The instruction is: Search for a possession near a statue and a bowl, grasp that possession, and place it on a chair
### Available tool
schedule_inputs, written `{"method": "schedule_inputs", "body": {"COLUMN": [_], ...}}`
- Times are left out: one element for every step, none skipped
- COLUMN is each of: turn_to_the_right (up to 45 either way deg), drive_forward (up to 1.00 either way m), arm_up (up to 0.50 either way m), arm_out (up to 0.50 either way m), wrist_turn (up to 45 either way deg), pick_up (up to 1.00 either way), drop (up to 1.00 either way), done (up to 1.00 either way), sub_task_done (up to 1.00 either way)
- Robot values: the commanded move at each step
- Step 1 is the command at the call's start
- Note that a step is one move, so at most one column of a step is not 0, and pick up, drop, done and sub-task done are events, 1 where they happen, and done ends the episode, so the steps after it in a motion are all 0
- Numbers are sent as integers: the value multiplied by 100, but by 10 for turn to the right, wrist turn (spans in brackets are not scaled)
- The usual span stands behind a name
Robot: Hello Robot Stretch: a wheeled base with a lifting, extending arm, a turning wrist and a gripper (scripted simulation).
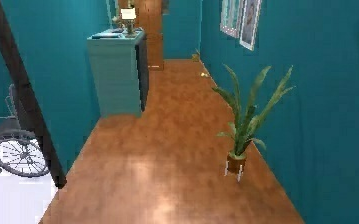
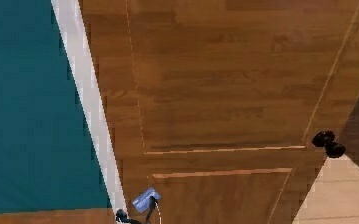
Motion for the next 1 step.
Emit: {"method": "schedule_inputs", "body": {"turn_to_the_right": [0], "drive_forward": [35], "arm_up": [0], "arm_out": [0], "wrist_turn": [0], "pick_up": [0], "drop": [0], "done": [0], "sub_task_done": [0]}}
